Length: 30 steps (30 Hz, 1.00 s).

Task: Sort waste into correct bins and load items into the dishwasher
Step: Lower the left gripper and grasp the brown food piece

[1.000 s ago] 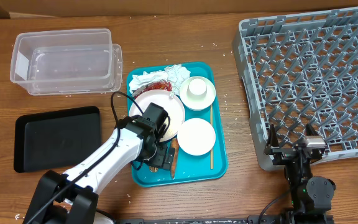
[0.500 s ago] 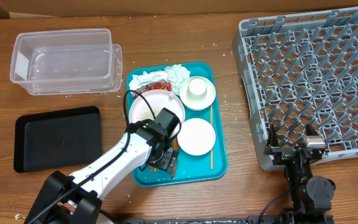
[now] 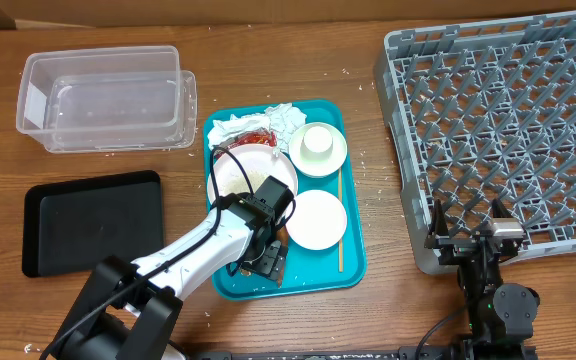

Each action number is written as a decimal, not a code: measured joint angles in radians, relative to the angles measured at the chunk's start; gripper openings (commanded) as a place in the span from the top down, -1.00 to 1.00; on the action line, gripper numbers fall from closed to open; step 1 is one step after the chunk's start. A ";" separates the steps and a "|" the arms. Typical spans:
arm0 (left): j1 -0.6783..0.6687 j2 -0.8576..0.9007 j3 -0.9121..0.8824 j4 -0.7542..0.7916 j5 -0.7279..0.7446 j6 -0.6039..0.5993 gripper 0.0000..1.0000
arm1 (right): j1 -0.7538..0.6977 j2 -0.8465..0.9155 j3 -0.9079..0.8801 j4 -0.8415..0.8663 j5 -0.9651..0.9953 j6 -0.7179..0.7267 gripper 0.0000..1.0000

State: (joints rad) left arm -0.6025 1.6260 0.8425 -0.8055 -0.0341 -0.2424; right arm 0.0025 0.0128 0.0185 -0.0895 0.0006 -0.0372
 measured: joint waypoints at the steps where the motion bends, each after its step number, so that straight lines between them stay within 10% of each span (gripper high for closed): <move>1: 0.000 0.000 0.000 0.007 0.000 0.002 -0.39 | 0.000 0.000 0.000 0.000 0.000 0.000 -1.00; 30: 0.075 0.013 0.195 -0.187 0.000 0.005 -0.15 | 0.000 0.000 0.000 0.000 0.000 0.000 -1.00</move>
State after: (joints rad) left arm -0.5278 1.6394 1.0378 -0.9920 -0.0345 -0.2375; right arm 0.0029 0.0128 0.0185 -0.0898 0.0006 -0.0372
